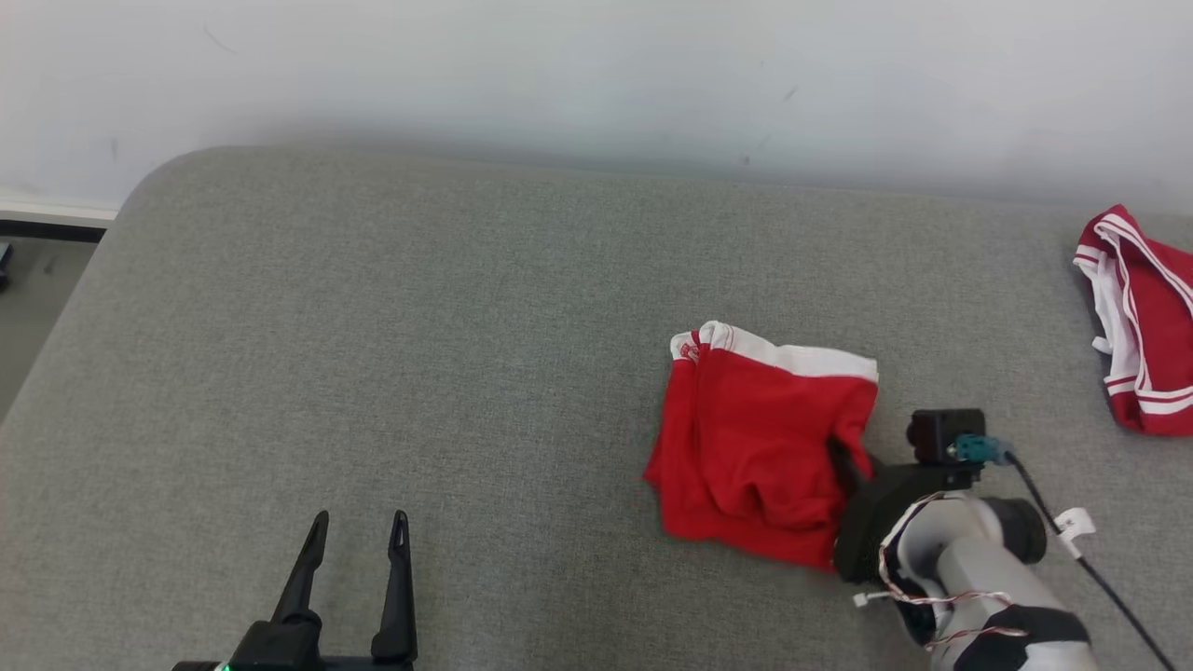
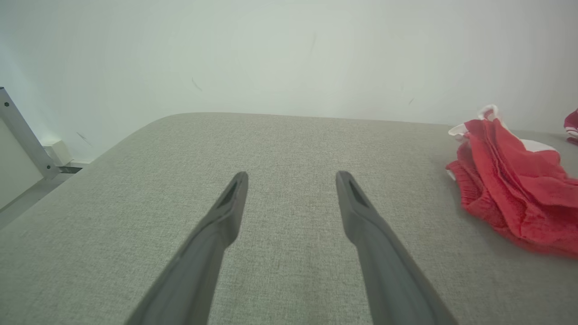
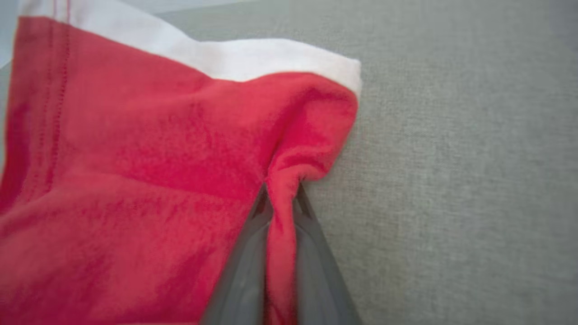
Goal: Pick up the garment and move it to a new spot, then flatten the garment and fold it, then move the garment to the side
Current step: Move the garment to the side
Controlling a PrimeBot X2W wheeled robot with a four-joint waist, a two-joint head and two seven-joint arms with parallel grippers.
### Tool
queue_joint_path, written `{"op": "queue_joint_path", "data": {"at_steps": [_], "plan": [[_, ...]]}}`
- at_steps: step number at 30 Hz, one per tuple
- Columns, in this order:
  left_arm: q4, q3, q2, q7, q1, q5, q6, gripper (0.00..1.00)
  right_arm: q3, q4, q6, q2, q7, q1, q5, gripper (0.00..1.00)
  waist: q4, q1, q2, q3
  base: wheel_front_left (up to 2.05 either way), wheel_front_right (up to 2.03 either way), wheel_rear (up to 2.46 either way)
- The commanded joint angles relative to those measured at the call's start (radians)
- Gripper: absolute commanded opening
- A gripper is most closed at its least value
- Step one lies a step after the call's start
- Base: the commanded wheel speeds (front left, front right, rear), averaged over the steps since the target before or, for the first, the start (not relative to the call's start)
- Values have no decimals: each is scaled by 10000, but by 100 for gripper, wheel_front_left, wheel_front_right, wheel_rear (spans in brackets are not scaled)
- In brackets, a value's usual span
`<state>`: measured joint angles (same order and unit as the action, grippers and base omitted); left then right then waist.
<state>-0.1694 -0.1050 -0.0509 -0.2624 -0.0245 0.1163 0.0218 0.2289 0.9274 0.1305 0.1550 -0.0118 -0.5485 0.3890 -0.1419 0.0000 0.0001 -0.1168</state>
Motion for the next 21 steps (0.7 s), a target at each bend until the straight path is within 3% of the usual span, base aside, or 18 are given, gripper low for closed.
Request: {"op": "queue_joint_path", "data": {"at_steps": [1,11,21], "plan": [[15,23,10,-25,59,62,-46,100,30,39,-4,201,-74,-115,82,0,33,0,-1,19,0,0,0],[152,-7,10,-25,-196,41,89,100,953,-522,-4,2120,269,-1325,171,0,455,0,-1,-631,0,0,0],[281,132,7,-25,-994,-361,482,100,2536,-1783,-4,4658,1328,-3119,191,0,1142,0,-1,-2025,0,0,0]]}}
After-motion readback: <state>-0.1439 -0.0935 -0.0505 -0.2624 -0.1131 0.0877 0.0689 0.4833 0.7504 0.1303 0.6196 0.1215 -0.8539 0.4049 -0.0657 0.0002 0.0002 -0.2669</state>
